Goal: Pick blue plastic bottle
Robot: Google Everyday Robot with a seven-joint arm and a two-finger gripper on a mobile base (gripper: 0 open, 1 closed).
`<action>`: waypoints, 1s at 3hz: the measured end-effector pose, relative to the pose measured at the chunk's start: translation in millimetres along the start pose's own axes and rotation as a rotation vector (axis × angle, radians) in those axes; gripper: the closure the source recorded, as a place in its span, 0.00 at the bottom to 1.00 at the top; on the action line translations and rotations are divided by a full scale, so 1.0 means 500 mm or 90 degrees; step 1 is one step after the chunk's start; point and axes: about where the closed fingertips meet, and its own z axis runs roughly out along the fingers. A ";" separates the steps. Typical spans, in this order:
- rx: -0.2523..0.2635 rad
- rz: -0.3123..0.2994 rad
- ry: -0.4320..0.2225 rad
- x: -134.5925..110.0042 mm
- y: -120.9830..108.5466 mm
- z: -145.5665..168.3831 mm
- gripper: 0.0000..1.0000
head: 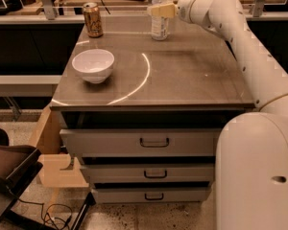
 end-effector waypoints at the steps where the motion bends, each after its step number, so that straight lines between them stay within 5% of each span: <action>1: -0.016 0.008 0.003 0.001 0.017 0.032 0.00; 3: -0.052 0.051 0.005 0.021 0.043 0.081 0.00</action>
Offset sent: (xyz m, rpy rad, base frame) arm 0.0349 0.0324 -0.0060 0.0526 0.0590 0.0783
